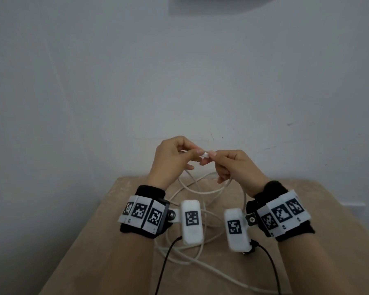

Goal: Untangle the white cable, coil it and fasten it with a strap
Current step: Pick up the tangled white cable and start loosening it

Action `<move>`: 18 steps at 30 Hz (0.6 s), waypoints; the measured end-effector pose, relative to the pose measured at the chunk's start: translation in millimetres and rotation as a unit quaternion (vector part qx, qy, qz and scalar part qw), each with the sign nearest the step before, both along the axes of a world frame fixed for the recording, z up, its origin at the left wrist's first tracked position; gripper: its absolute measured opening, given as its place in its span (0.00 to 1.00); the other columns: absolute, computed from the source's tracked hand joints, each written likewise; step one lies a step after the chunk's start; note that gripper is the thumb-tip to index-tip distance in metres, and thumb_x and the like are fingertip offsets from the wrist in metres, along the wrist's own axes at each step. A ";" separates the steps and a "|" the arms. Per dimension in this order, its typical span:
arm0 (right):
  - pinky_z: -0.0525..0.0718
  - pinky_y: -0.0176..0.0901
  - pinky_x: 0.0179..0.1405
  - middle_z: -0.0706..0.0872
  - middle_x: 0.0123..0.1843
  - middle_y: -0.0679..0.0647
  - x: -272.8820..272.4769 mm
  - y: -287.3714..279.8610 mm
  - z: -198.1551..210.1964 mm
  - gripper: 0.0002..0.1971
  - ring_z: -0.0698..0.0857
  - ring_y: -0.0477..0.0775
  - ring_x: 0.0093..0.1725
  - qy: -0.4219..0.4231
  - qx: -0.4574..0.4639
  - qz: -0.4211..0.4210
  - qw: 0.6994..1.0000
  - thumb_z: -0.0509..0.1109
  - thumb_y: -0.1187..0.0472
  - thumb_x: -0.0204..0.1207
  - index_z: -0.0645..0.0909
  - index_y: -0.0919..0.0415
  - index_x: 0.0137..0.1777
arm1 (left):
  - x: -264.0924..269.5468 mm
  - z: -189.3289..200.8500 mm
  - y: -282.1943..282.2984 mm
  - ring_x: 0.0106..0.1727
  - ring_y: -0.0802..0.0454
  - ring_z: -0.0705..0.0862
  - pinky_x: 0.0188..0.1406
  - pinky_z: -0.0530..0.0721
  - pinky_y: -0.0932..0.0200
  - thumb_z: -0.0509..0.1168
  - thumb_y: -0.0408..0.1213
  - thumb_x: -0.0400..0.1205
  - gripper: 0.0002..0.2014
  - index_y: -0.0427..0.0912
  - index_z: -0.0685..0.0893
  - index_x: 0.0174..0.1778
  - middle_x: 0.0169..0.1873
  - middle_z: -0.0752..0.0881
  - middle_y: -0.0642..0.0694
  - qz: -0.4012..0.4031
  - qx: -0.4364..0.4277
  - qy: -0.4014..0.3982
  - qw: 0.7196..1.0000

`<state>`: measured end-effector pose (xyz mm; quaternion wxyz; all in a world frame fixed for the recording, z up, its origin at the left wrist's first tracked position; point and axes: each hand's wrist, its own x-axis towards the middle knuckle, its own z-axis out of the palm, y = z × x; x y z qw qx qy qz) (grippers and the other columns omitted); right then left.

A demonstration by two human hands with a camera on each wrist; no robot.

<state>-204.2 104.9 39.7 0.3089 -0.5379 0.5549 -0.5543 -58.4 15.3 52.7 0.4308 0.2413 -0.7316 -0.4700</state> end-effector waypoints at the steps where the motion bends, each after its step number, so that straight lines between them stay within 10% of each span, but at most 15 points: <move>1: 0.79 0.38 0.28 0.66 0.21 0.48 -0.3 0.4 0.8 0.16 0.67 0.45 0.23 0.001 -0.002 -0.010 1.000 0.61 0.56 0.84 0.88 0.62 0.45 | 0.2 -0.1 0.3 0.39 0.48 0.92 0.34 0.88 0.54 0.73 0.31 0.76 0.04 0.37 0.84 0.38 0.39 0.91 0.40 0.007 0.003 0.012 1.000; 18: 0.64 0.25 0.19 0.69 0.20 0.46 -10.0 4.8 8.1 0.15 0.65 0.40 0.19 0.099 -0.023 -0.074 0.992 0.65 0.58 0.82 0.85 0.59 0.35 | 12.0 12.3 7.4 0.35 0.45 0.90 0.38 0.90 0.53 0.62 0.45 0.84 0.16 0.37 0.85 0.56 0.39 0.91 0.42 -0.109 0.055 -0.087 0.989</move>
